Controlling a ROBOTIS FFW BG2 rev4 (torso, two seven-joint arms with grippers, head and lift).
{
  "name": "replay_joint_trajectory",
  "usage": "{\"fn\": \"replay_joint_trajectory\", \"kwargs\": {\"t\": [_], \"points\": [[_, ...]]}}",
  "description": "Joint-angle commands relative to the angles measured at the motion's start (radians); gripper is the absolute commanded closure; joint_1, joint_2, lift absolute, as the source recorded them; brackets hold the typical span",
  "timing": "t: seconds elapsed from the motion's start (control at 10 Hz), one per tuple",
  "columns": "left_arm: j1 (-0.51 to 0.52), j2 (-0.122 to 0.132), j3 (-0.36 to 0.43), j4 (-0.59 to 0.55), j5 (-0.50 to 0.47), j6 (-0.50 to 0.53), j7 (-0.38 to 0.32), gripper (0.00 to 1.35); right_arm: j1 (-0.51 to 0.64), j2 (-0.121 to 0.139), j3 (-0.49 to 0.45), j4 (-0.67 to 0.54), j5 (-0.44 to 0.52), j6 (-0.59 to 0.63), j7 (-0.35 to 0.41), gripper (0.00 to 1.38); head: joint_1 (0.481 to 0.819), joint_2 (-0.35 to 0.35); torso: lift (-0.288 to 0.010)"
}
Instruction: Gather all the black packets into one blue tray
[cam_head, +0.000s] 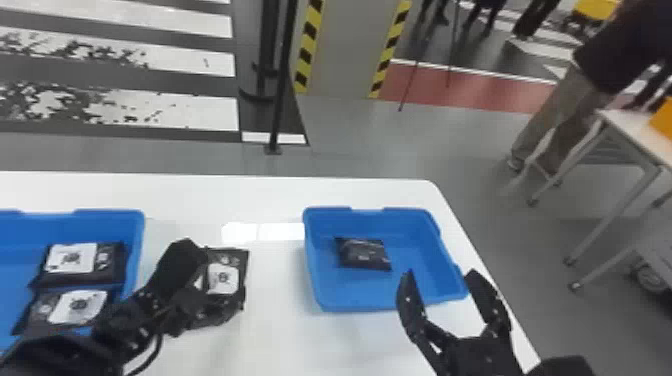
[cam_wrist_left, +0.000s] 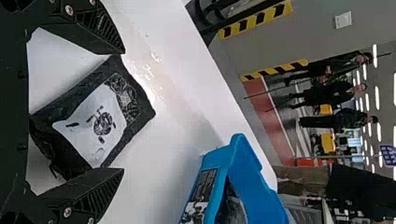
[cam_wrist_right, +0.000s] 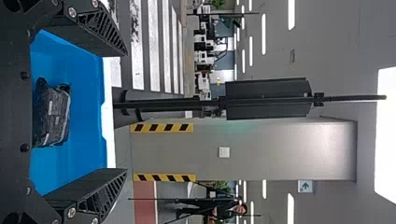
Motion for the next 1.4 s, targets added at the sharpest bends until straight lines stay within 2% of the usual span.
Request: {"fn": "replay_joint_trajectory", "kwargs": {"t": [0.0, 0.1, 0.2, 0.3, 0.5, 0.6, 0.8, 0.9, 1.0, 1.2, 1.3], "points": [[-0.047, -0.001, -0.041, 0.058, 0.000, 0.025, 0.002, 0.13, -0.001, 0.001, 0.000, 0.001, 0.000, 0.000, 0.002, 0.13, 0.695, -0.332, -0.110], [-0.057, -0.001, -0.051, 0.068, 0.002, 0.065, 0.002, 0.14, -0.001, 0.001, 0.000, 0.003, 0.000, 0.000, 0.002, 0.13, 0.695, -0.340, -0.110], [-0.061, -0.003, -0.055, 0.073, 0.010, 0.101, 0.002, 0.22, -0.001, 0.001, 0.000, 0.003, -0.002, 0.000, 0.002, 0.13, 0.695, -0.342, -0.110], [-0.064, -0.004, -0.055, 0.078, 0.018, 0.126, 0.002, 0.42, -0.001, 0.001, 0.000, 0.003, -0.006, 0.000, 0.002, 0.13, 0.695, -0.342, -0.110], [-0.066, -0.004, -0.075, 0.078, 0.006, 0.136, 0.003, 1.10, 0.001, 0.001, 0.000, 0.008, -0.008, 0.000, 0.003, 0.13, 0.695, -0.340, -0.110], [-0.064, -0.004, -0.076, 0.078, -0.018, 0.096, 0.005, 1.21, 0.001, 0.001, 0.000, 0.008, -0.008, 0.000, 0.003, 0.13, 0.695, -0.343, -0.110], [-0.064, -0.003, -0.076, 0.073, -0.068, 0.038, 0.003, 1.21, 0.001, 0.001, 0.000, 0.008, -0.010, 0.000, 0.003, 0.13, 0.695, -0.350, -0.110], [-0.047, 0.002, -0.047, 0.039, -0.092, -0.007, -0.003, 1.21, 0.004, 0.001, 0.000, 0.008, -0.010, 0.000, 0.003, 0.13, 0.695, -0.350, -0.110], [0.012, 0.008, 0.021, -0.094, -0.149, -0.012, -0.007, 1.21, 0.004, 0.001, 0.002, 0.008, -0.010, 0.000, 0.003, 0.13, 0.695, -0.350, -0.110], [0.157, 0.024, 0.171, -0.349, -0.171, -0.021, -0.015, 1.21, 0.004, 0.001, 0.002, 0.003, -0.010, 0.000, 0.003, 0.13, 0.695, -0.306, -0.110], [0.231, 0.022, 0.259, -0.450, -0.171, -0.024, -0.026, 1.21, 0.001, 0.001, 0.008, 0.008, -0.010, 0.000, 0.003, 0.13, 0.695, -0.268, -0.110]]}}
